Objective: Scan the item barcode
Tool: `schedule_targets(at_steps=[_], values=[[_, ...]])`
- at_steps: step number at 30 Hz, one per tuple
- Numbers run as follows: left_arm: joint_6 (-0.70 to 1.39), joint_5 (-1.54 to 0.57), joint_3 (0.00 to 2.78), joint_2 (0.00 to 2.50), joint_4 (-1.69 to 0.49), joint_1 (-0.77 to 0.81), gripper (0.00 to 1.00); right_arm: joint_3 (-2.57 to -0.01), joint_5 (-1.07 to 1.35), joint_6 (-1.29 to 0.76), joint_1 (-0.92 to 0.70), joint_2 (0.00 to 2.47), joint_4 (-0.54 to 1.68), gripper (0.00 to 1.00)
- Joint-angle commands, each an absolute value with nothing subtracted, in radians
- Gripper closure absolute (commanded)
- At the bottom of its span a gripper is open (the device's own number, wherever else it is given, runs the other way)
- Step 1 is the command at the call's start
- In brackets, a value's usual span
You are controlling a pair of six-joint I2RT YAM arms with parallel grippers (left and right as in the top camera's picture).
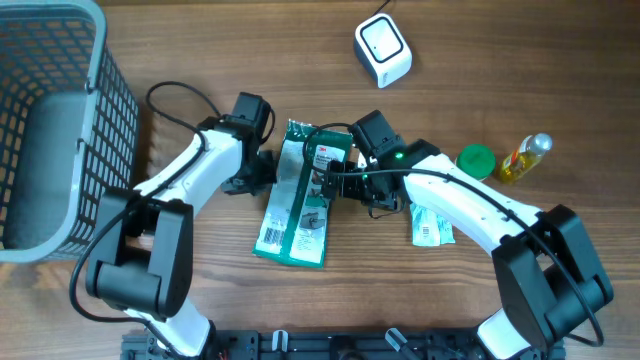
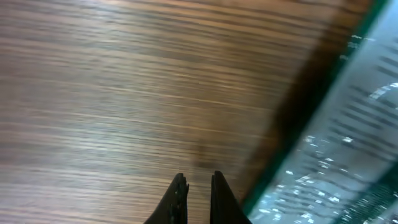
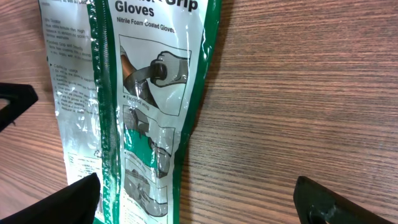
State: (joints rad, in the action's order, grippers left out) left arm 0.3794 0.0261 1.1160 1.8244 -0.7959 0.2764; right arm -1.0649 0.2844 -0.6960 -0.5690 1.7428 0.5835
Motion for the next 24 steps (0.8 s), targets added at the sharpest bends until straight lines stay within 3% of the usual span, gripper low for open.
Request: schedule_targets(at_steps=[1, 24], values=[[0.41, 0.054, 1.13, 1.813, -0.837, 0.273, 0.95, -1.071, 0.292, -0.706, -0.571, 1.724, 0.586, 0.0], [0.426, -0.145, 1.029, 1.824, -0.883, 0.377, 0.92, -1.071, 0.292, -0.706, -0.571, 1.724, 0.611, 0.0]])
